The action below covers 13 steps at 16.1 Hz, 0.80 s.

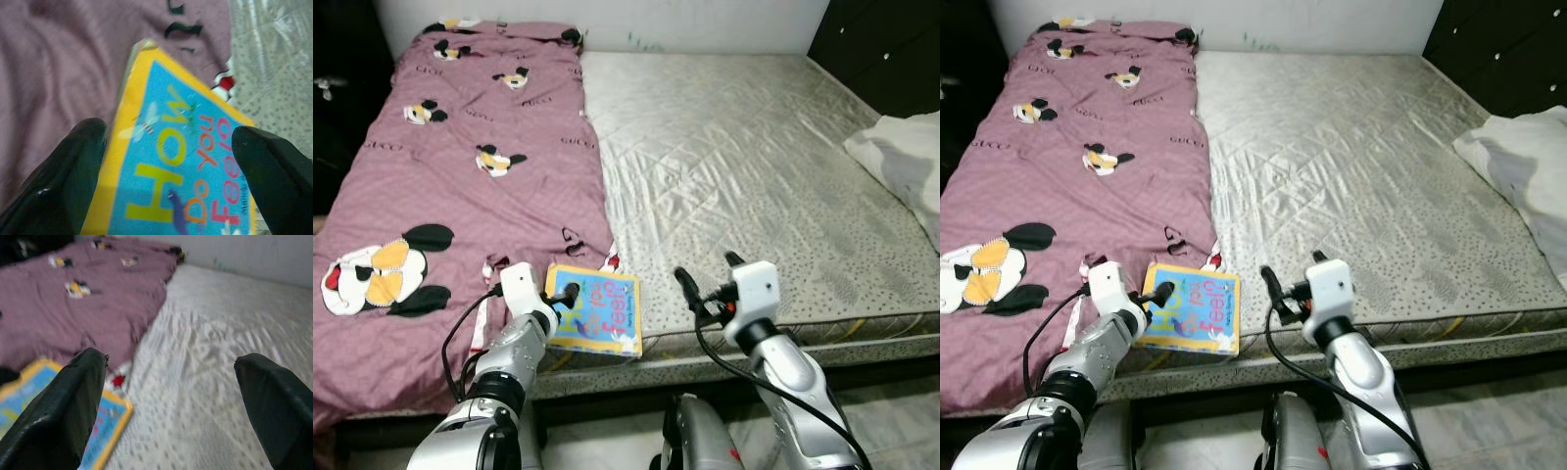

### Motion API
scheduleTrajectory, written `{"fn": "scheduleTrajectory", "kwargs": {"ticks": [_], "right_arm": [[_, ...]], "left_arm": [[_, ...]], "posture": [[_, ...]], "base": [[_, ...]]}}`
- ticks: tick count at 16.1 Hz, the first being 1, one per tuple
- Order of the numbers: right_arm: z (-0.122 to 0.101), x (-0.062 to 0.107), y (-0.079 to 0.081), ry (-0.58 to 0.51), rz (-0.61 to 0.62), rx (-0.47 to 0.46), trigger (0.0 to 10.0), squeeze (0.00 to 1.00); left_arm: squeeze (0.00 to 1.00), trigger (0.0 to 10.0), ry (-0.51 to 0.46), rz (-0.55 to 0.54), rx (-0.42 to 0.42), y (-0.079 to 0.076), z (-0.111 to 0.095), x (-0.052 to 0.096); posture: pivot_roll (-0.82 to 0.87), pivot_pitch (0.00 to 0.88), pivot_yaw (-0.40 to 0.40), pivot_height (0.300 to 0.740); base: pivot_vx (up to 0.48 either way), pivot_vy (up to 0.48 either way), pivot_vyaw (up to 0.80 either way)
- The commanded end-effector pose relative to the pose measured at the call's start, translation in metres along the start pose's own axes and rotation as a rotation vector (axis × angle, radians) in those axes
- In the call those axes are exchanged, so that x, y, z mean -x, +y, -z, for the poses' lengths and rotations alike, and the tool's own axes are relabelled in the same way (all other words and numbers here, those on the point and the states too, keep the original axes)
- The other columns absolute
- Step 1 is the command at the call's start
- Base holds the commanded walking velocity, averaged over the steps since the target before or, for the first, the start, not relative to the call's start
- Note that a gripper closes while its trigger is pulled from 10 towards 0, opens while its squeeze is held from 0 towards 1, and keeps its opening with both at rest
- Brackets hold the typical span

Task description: Clean up the room

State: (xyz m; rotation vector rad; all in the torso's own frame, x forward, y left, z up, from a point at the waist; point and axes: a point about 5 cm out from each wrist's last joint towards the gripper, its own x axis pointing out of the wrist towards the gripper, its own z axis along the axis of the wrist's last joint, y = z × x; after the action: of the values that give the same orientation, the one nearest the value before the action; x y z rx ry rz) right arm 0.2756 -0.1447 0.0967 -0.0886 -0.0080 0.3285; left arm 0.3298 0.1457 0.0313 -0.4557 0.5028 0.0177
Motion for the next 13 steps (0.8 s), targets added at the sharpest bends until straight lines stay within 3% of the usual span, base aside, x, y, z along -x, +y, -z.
{"fn": "scheduleTrajectory", "kwargs": {"ticks": [1, 7, 9, 13], "right_arm": [[0.002, 0.003, -0.003, 0.012, 0.015, 0.012, 10.0, 0.0], [-0.001, 0.006, -0.008, 0.036, 0.013, 0.03, 10.0, 0.0], [0.0, 0.008, -0.012, 0.041, 0.024, 0.042, 10.0, 0.0], [-0.005, 0.007, -0.014, 0.037, 0.035, 0.047, 10.0, 0.0]], "left_arm": [[0.0, 10.0, 0.018, -0.013, 0.013, 0.001, 0.004, 0.0], [0.0, 10.0, 0.011, -0.085, 0.065, 0.016, -0.001, 0.001], [0.0, 10.0, -0.06, -0.121, 0.103, 0.02, -0.011, 0.001], [0.0, 10.0, -0.017, -0.12, 0.145, 0.028, -0.005, 0.003]], "posture": [[-0.08, 0.12, -0.066, 0.558], [-0.1, 0.127, -0.068, 0.558], [-0.1, 0.127, -0.068, 0.558], [-0.11, 0.133, -0.064, 0.558]], "base": [[0.0, 0.0, 0.0], [0.0, 0.0, 0.0], [0.0, 0.0, 0.0], [0.0, 0.0, 0.0]]}}
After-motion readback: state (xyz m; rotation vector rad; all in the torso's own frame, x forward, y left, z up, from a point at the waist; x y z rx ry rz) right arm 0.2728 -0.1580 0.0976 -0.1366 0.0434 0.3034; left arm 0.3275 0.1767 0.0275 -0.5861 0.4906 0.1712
